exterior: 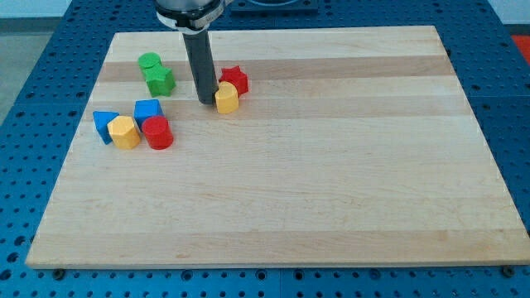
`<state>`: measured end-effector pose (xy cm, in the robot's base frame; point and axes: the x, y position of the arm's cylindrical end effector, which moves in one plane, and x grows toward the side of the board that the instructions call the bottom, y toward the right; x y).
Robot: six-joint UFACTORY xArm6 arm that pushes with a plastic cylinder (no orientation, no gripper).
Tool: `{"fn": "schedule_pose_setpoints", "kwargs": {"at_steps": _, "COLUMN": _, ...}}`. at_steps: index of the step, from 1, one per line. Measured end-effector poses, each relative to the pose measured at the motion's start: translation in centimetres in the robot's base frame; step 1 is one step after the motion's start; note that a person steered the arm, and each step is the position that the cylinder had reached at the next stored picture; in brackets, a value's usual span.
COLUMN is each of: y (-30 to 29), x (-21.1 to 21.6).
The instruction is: Move the yellow heart away from the bottom of the red star
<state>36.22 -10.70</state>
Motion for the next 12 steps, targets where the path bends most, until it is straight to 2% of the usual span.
{"fn": "schedule_pose_setpoints", "kwargs": {"at_steps": 1, "y": 1.8, "x": 3.4}}
{"fn": "schedule_pose_setpoints", "kwargs": {"at_steps": 2, "y": 6.8, "x": 7.8}}
{"fn": "schedule_pose_setpoints", "kwargs": {"at_steps": 3, "y": 9.6, "x": 9.3}}
{"fn": "schedule_pose_setpoints", "kwargs": {"at_steps": 4, "y": 8.9, "x": 9.4}}
{"fn": "schedule_pose_setpoints", "kwargs": {"at_steps": 6, "y": 0.4, "x": 8.7}}
{"fn": "schedule_pose_setpoints", "kwargs": {"at_steps": 8, "y": -0.3, "x": 1.5}}
{"fn": "schedule_pose_setpoints", "kwargs": {"at_steps": 9, "y": -0.3, "x": 1.9}}
{"fn": "schedule_pose_setpoints", "kwargs": {"at_steps": 10, "y": 2.3, "x": 3.8}}
{"fn": "schedule_pose_setpoints", "kwargs": {"at_steps": 11, "y": 8.1, "x": 6.4}}
{"fn": "schedule_pose_setpoints", "kwargs": {"at_steps": 12, "y": 15.2, "x": 6.9}}
